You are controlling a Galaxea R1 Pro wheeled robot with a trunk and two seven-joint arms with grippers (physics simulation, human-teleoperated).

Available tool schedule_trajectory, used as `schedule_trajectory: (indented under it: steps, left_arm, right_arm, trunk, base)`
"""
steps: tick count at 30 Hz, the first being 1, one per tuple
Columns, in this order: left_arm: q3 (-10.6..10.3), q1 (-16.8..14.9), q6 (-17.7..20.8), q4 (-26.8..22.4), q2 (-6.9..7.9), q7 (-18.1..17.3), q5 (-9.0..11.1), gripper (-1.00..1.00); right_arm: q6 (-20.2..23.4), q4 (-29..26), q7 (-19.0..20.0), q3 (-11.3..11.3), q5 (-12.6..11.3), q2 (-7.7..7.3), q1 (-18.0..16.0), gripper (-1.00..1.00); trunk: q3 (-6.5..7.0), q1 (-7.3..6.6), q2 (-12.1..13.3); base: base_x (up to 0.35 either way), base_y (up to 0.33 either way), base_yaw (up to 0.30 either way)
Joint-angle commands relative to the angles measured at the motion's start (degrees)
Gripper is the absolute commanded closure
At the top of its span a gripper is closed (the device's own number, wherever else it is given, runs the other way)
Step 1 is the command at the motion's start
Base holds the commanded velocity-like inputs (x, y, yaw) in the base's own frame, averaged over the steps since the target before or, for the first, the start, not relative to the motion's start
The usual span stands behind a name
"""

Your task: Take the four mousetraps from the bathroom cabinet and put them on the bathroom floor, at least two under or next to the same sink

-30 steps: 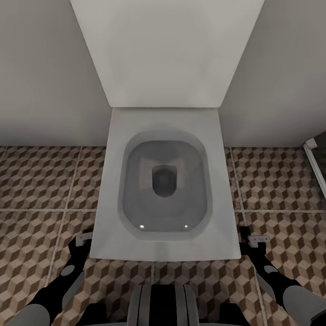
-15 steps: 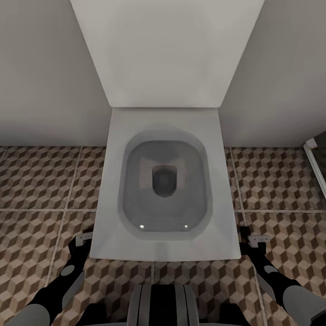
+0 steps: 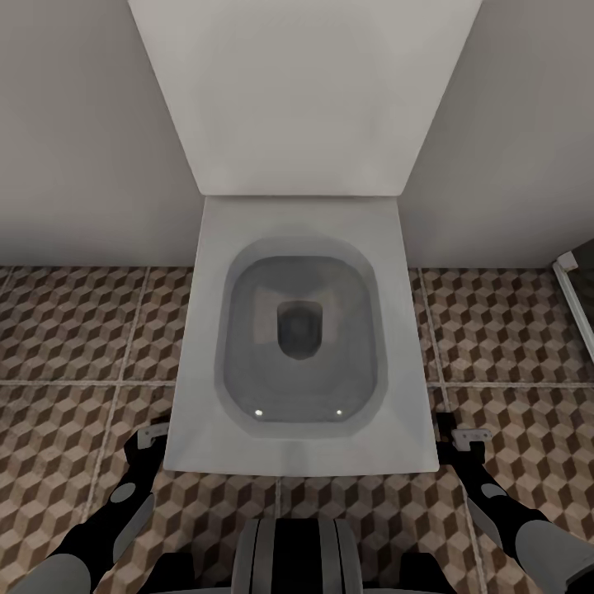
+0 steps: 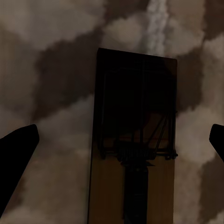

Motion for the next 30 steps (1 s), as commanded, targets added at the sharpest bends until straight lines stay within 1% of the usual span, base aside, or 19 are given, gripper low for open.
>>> schedule_trajectory:
  steps: [1,11,15,20,30]
  left_arm:
    - [-0.47,-0.04,-0.25,0.01,0.08,0.46,0.37,-1.0]
    - [-0.52,-0.04,-0.23,0.09,0.08,0.54,0.28,-1.0]
    - [-0.54,-0.02,-0.23,0.11,0.08,0.54,0.25,-1.0]
    - [-0.58,-0.04,-0.23,0.75,0.08,0.49,0.29,-1.0]
    - [-0.72,-0.04,-0.49,1.98,0.08,0.46,0.3,-1.0]
  right_arm:
    - [-0.02,-0.01,-0.13,0.95,-0.13,-0.01,-0.01,-1.0]
    - [0.0,-0.01,-0.15,0.95,-0.13,-0.01,-0.01,-1.0]
    - [-0.01,-0.01,-0.14,0.95,-0.13,-0.01,-0.01,-1.0]
    - [-0.03,-0.01,-0.14,0.95,-0.13,-0.01,-0.01,-1.0]
    - [0.0,-0.01,-0.14,0.95,-0.13,-0.01,-0.01,-1.0]
  trunk:
    - [-0.03,0.0,-0.01]
    - [-0.03,0.0,-0.01]
    - [-0.03,0.0,-0.01]
    - [-0.03,0.0,-0.01]
    - [-0.03,0.0,-0.01]
  base:
    - [0.0,0.0,0.0]
    - [-0.001,0.0,0.0]
    - [-0.101,0.0,0.0]
    - [-0.257,0.0,0.0]
    - [-0.326,0.0,0.0]
